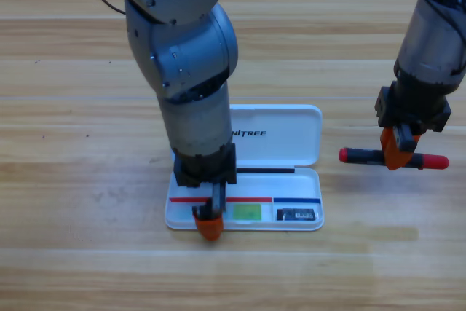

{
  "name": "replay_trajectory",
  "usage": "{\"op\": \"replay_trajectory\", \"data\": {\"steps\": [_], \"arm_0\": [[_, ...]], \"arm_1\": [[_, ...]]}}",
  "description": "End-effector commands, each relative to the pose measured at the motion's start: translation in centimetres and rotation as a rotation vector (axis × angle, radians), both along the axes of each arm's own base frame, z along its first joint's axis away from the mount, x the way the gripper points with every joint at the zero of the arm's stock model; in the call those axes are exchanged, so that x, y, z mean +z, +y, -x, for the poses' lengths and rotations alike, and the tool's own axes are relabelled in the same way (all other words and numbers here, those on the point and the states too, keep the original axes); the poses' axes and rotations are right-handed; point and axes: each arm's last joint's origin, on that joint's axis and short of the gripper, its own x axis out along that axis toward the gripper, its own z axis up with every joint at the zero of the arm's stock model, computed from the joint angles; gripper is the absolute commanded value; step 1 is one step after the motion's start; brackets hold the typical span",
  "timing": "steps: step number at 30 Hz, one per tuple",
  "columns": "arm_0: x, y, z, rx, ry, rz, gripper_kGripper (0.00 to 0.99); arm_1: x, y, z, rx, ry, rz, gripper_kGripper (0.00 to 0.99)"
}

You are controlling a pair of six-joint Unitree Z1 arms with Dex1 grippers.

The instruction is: Clean up eraser and pencils

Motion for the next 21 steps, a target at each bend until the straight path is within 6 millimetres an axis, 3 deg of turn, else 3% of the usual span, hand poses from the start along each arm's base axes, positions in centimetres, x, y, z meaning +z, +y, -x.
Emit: {"op": "replay_trajectory", "data": {"steps": [1, 4, 7, 10, 13, 16, 21], "arm_0": [[0.5, 1.2, 0.2, 0.022, 0.018, -0.015, 0.99], [4.1, 4.0, -0.1, 0.072, -0.011, 0.028, 0.99], [7.6, 8.9, -0.4, 0.154, -0.023, 0.085, 0.99], [9.9, 14.2, -0.5, 0.238, -0.039, 0.138, 0.99], [10.7, 17.7, -0.5, 0.3, -0.049, 0.159, 0.99], [10.1, 18.9, -0.5, 0.324, -0.032, 0.158, 0.99], [9.0, 19.1, -0.1, 0.325, 0.004, 0.177, 0.99]], "arm_1": [[2.8, 3.1, 2.9, 0.058, 0.002, -0.05, 0.0], [2.7, 5.2, 3.1, 0.074, 0.001, -0.054, 0.0], [1.9, 7.8, 3.0, 0.085, 0.006, -0.048, 0.0], [0.8, 10.2, 2.9, 0.098, 0.009, -0.042, 0.0], [-0.2, 12.4, 2.9, 0.111, -0.006, -0.035, 0.0], [-1.5, 14.1, 2.7, 0.118, -0.012, -0.027, 0.0], [-4.3, 16.0, 1.9, 0.123, -0.026, 0.018, 0.0]]}}
